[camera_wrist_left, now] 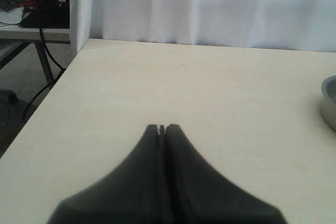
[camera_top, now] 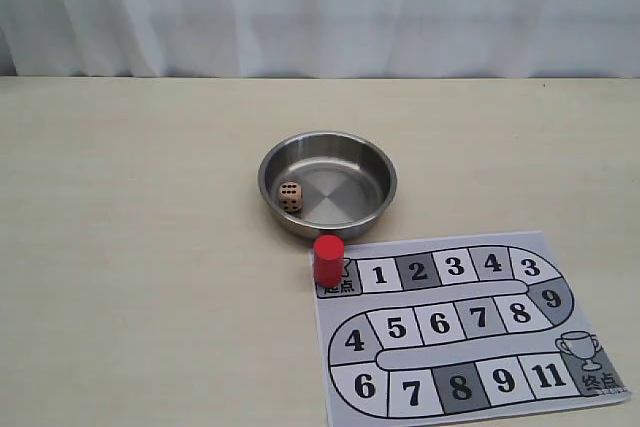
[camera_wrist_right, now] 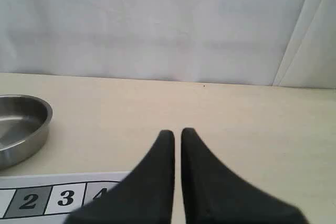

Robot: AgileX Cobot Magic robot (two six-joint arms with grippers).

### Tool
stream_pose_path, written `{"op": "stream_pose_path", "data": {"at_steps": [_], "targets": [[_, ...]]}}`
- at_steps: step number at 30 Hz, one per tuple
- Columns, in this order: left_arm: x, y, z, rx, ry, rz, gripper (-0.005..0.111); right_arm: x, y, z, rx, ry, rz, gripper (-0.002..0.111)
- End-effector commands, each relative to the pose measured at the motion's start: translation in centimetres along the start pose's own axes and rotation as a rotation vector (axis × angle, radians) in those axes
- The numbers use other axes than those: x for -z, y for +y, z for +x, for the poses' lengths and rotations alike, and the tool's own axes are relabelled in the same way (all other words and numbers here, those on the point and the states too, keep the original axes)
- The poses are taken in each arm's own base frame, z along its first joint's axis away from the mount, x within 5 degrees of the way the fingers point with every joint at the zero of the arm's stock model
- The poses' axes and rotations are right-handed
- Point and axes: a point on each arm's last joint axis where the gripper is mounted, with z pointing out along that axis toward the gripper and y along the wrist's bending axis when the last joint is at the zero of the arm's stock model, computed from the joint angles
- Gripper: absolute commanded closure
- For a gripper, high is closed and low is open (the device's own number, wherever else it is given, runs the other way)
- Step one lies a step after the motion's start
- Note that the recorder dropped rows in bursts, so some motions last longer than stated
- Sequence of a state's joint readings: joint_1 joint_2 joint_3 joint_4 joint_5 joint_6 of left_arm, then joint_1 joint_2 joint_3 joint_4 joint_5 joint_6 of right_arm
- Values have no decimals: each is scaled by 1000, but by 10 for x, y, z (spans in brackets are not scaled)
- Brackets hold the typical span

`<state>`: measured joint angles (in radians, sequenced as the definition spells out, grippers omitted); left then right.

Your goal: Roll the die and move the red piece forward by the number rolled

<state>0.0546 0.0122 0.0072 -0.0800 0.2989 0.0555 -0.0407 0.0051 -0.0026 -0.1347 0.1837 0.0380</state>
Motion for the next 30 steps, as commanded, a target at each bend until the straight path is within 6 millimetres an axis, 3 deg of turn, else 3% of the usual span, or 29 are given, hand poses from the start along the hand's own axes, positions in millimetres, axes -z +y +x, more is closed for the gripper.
{"op": "stream_pose_path", "data": {"at_steps": [1, 10, 14, 18, 21, 27, 30], "targets": [[1, 0, -3, -2, -20, 7, 107, 0, 0, 1, 9, -1, 6, 104], [1, 0, -3, -2, -20, 7, 107, 0, 0, 1, 9, -4, 6, 104], [1, 0, -3, -2, -20, 7, 107, 1, 0, -9, 9, -113, 1, 104], [1, 0, -3, -2, -20, 7, 107, 9, 1, -39, -68, -455, -23, 104], [1, 0, -3, -2, -20, 7, 107, 13, -2, -51, -187, -488, -29, 104], [1, 0, -3, -2, -20, 7, 107, 48, -11, -117, -190, -383, -14, 104], [1, 0, -3, -2, -20, 7, 107, 57, -13, -136, -173, -341, -5, 104]]}}
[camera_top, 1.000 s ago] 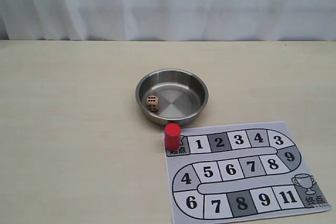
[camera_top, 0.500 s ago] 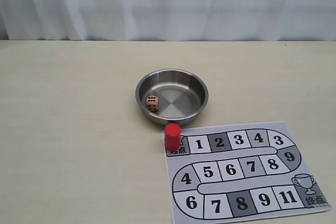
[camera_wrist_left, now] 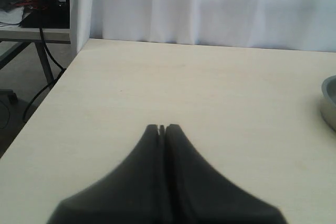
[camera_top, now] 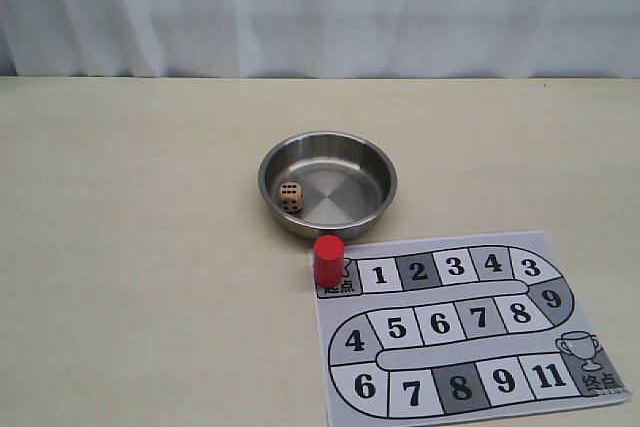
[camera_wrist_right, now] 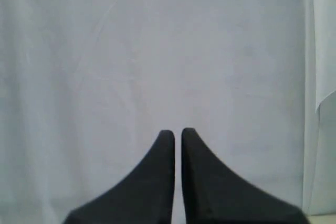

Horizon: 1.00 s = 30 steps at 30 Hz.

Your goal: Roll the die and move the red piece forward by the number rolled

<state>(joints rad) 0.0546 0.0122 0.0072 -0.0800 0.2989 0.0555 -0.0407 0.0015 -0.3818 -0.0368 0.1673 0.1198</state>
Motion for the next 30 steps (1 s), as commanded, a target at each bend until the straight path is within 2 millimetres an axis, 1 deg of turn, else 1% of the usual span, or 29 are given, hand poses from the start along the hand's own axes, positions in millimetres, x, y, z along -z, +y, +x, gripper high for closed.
{"op": "stream_pose_path", "data": {"at_steps": [1, 3, 5, 7, 10, 13, 15, 18, 21, 24, 28, 30], "targets": [[1, 0, -3, -2, -20, 7, 107, -6, 2, -28, 12, 96, 20, 104], [1, 0, -3, -2, -20, 7, 107, -20, 3, -42, 12, 152, 26, 104], [1, 0, -3, -2, -20, 7, 107, -46, 4, -50, 5, 231, 31, 104], [1, 0, -3, -2, -20, 7, 107, -76, 4, -50, 6, 314, 38, 104], [1, 0, -3, -2, -20, 7, 107, -125, 3, -35, 3, 478, 52, 104], [1, 0, -3, -2, -20, 7, 107, -157, 1, -18, 49, 582, 47, 101], [1, 0, -3, -2, -20, 7, 107, -176, 1, -4, 95, 660, 24, 94], [1, 0, -3, -2, -20, 7, 107, -199, 6, 13, 62, 748, -34, 82], [1, 0, -3, -2, -20, 7, 107, -218, 12, 29, 50, 822, -115, 75], [1, 0, -3, -2, -20, 7, 107, -236, 19, 44, 49, 887, -214, 74], [1, 0, -3, -2, -20, 7, 107, -256, 29, 58, 29, 985, -370, 74], [1, 0, -3, -2, -20, 7, 107, -266, 31, 66, 24, 1035, -404, 74]]}}
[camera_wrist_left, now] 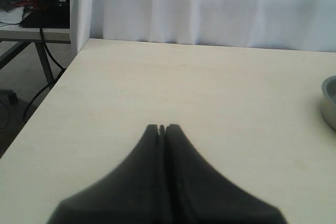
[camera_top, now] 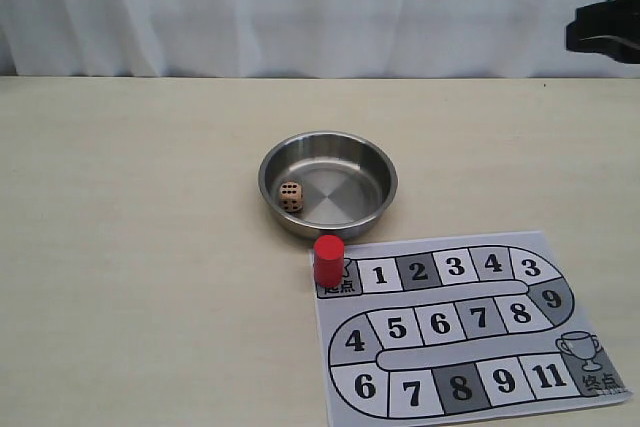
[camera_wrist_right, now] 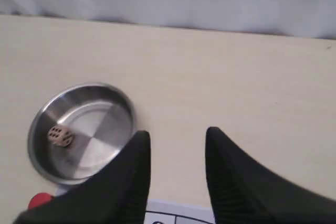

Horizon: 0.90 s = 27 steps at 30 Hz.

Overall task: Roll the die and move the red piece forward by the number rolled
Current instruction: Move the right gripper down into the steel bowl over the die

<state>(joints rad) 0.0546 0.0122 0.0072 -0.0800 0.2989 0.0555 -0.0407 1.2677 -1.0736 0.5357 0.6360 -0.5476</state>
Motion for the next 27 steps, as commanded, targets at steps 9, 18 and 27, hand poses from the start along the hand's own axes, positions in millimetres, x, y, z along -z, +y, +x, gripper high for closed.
{"op": "stream_pose_path", "data": {"at_steps": [9, 18, 27], "targets": [[1, 0, -3, -2, -20, 7, 107, -72, 12, -22, 123, 174, -200, 58], [1, 0, -3, -2, -20, 7, 107, -133, 55, -37, 175, 337, -400, 58], [1, 0, -3, -2, -20, 7, 107, -185, 55, -45, 277, 374, -526, 58]]}}
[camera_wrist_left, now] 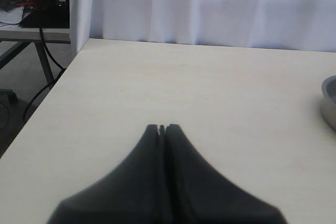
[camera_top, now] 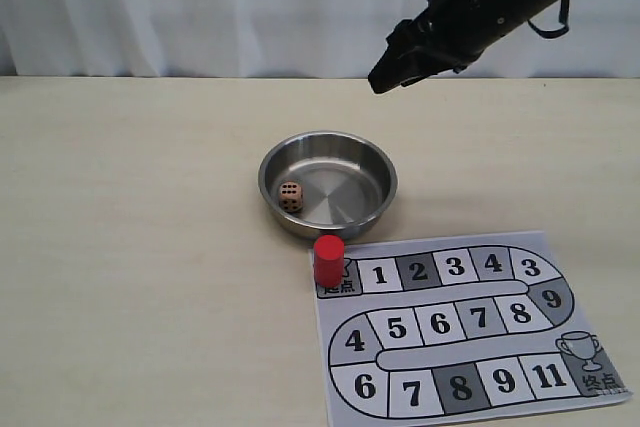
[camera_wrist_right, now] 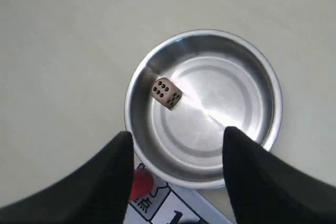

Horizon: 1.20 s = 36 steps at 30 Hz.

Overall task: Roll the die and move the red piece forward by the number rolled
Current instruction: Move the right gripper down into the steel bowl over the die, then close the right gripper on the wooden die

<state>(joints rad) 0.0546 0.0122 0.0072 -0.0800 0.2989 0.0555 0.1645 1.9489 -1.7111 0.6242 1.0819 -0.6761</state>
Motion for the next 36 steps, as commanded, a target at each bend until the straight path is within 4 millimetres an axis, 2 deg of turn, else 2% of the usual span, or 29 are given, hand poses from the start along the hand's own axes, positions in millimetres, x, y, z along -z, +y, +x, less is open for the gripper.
{"op": "stream_pose_path", "data": {"at_steps": [1, 5, 9, 19, 24, 36], "targets": [[1, 0, -3, -2, -20, 7, 107, -18, -8, -12, 137, -28, -63, 58], [1, 0, -3, -2, -20, 7, 107, -41, -13, -14, 209, -95, -174, 58], [1, 0, -3, -2, -20, 7, 107, -65, -20, -6, 276, -96, -245, 58], [1, 0, -3, -2, -20, 7, 107, -104, -34, 10, 538, -117, -318, 59], [1, 0, -3, -2, -20, 7, 107, -124, -23, 12, 655, -120, -332, 59], [1, 0, -3, -2, -20, 7, 107, -154, 6, 10, 840, -28, -253, 58]]}}
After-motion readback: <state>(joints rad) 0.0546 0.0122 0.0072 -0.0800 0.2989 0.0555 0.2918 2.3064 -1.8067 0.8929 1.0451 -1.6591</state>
